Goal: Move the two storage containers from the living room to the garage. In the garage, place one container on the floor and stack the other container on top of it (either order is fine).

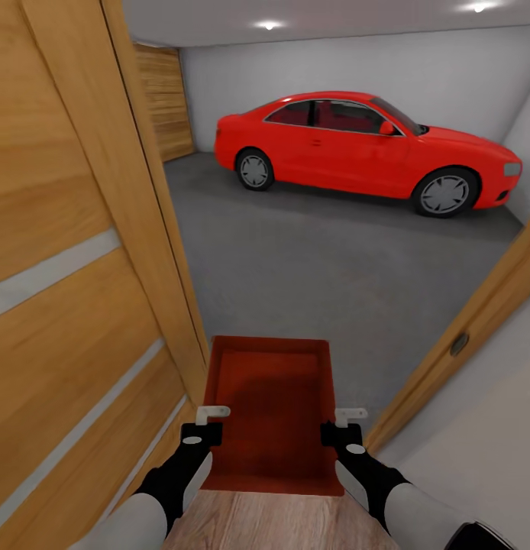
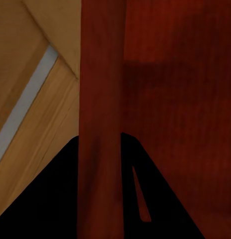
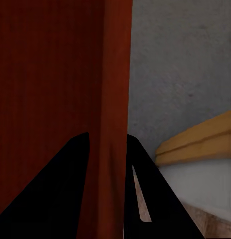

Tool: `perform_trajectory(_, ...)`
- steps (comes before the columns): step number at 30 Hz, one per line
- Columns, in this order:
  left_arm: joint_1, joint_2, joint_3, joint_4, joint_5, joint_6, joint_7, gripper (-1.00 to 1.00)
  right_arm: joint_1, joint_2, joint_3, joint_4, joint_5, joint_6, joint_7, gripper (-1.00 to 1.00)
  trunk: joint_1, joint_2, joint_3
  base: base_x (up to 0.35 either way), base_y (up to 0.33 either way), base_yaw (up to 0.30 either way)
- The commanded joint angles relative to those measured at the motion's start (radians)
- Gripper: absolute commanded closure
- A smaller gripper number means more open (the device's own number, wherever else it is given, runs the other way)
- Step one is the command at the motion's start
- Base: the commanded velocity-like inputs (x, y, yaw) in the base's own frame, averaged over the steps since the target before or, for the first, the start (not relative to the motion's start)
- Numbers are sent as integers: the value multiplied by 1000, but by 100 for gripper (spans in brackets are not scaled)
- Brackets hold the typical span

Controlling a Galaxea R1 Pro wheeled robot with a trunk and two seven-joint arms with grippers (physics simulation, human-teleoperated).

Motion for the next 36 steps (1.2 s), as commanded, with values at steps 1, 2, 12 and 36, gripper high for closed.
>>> perform_trajectory(1, 0, 2, -19, 1, 30, 64, 3, 100, -3, -1, -15, -1, 10, -7, -32, 100, 1, -2, -2, 0, 1, -204)
perform_trajectory(2, 0, 2, -19, 1, 30, 64, 3, 100, -3, 0, -15, -1, 10, -7, -32, 100, 1, -2, -2, 0, 0, -233)
perform_trajectory(12, 0, 2, -19, 1, 30, 64, 3, 100, -3, 0, -15, -1, 10, -7, -32, 100, 1, -2, -2, 0, 0, -279)
perform_trajectory(36, 0, 0, -19, 1, 32, 66, 7, 100, -3, -1, -15, -1, 10, -7, -32, 100, 1, -2, -2, 0, 177, -50)
